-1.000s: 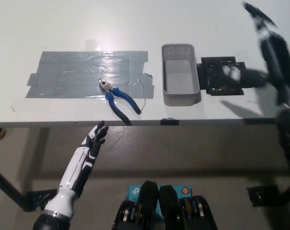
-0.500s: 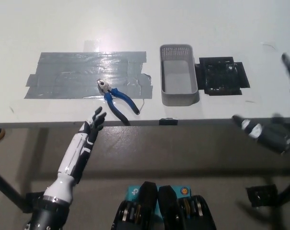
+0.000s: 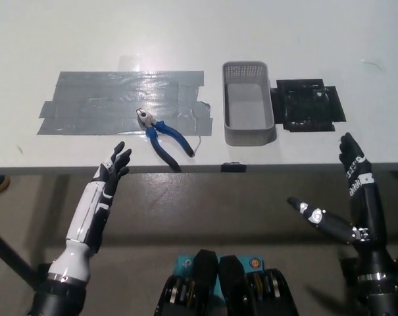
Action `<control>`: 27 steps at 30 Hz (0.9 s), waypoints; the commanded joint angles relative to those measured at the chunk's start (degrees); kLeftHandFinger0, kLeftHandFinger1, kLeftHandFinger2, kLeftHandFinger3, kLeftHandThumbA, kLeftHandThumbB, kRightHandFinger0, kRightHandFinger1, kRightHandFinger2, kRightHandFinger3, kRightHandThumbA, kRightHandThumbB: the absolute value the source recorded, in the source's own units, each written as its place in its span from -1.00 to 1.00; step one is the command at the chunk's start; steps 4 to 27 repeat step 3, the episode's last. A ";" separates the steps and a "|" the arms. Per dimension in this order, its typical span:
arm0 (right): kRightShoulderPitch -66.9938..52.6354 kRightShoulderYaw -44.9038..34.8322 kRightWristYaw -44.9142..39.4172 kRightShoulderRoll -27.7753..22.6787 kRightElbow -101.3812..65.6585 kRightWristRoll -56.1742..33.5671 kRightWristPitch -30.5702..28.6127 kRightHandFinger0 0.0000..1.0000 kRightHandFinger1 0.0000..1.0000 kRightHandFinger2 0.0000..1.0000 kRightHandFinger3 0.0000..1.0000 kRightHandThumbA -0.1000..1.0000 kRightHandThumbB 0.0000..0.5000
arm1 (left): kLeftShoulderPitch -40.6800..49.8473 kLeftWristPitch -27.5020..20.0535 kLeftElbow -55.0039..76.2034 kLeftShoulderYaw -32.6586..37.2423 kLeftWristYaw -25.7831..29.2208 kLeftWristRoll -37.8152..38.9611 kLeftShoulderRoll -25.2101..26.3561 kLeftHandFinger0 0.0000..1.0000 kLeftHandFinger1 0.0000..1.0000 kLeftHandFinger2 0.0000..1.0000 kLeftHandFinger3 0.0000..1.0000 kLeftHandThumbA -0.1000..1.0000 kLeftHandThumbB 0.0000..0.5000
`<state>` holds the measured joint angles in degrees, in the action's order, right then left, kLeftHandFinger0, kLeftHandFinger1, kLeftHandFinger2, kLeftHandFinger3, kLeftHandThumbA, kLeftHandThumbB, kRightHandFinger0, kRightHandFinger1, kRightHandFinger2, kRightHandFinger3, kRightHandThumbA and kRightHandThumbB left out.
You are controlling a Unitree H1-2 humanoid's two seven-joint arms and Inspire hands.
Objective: The robot picks the blue plier placed on top of the container and places it on the grey area of the table
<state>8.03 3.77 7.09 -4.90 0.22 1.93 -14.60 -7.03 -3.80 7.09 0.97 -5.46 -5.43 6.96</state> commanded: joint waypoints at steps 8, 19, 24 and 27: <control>-1.68 0.20 -3.56 0.57 -1.47 -3.39 -1.56 1.00 1.00 1.00 1.00 1.00 -0.14 | 1.15 0.26 2.52 -0.70 0.55 0.36 0.33 1.00 1.00 1.00 1.00 1.00 -1.00; -1.68 0.20 -3.56 0.57 -1.47 -3.39 -1.56 1.00 1.00 1.00 1.00 1.00 -0.14 | 1.15 0.26 2.52 -0.70 0.55 0.36 0.33 1.00 1.00 1.00 1.00 1.00 -1.00; -1.68 0.20 -3.56 0.57 -1.47 -3.39 -1.56 1.00 1.00 1.00 1.00 1.00 -0.14 | 1.15 0.26 2.52 -0.70 0.55 0.36 0.33 1.00 1.00 1.00 1.00 1.00 -1.00; -1.68 0.20 -3.56 0.57 -1.47 -3.39 -1.56 1.00 1.00 1.00 1.00 1.00 -0.14 | 1.15 0.26 2.52 -0.70 0.55 0.36 0.33 1.00 1.00 1.00 1.00 1.00 -1.00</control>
